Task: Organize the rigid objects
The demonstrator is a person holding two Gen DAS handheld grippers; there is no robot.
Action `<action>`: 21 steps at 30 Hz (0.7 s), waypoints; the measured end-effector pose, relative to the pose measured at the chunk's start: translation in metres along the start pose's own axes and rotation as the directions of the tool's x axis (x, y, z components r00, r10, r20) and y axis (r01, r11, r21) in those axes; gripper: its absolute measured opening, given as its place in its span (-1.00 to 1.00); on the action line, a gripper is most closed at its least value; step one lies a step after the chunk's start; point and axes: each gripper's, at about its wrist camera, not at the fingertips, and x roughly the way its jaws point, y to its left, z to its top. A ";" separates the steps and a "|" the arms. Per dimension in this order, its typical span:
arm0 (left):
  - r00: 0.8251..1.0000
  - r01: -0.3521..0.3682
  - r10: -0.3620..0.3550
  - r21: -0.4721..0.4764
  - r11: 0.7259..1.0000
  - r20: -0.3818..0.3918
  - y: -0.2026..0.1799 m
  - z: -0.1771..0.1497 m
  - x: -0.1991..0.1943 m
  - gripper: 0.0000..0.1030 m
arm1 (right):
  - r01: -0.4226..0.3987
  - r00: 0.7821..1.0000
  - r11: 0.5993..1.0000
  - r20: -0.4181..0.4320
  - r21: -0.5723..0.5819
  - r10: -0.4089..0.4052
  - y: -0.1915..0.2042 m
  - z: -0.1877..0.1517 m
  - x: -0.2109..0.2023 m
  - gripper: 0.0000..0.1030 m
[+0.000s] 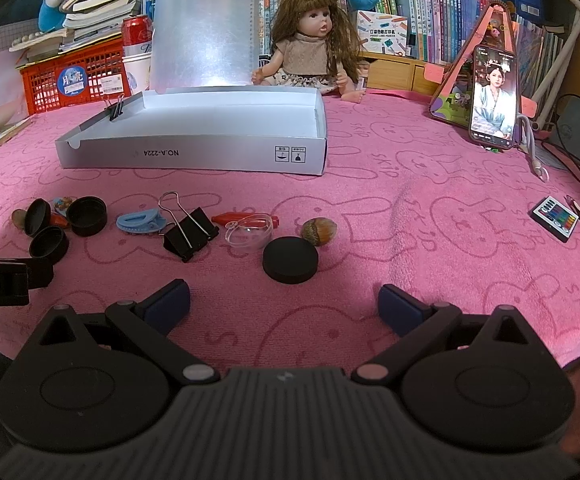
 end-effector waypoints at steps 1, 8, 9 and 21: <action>1.000 0.000 0.000 0.000 1.000 0.000 0.000 0.000 0.000 1.00 | 0.000 1.000 1.000 0.000 0.000 0.000 0.000 0.000 0.000 1.00; 1.000 0.003 -0.003 0.002 1.000 0.002 0.001 0.000 0.000 1.00 | 0.000 1.000 1.000 0.004 0.004 0.000 0.002 -0.001 -0.001 1.00; 1.000 0.003 -0.003 0.003 1.000 0.003 0.001 0.000 0.000 1.00 | -0.001 1.000 1.000 0.006 0.007 0.001 -0.002 -0.001 0.000 1.00; 1.000 0.010 -0.010 0.010 1.000 0.025 0.002 -0.005 -0.001 1.00 | -0.001 1.000 1.000 0.021 0.004 0.001 -0.001 -0.003 0.000 1.00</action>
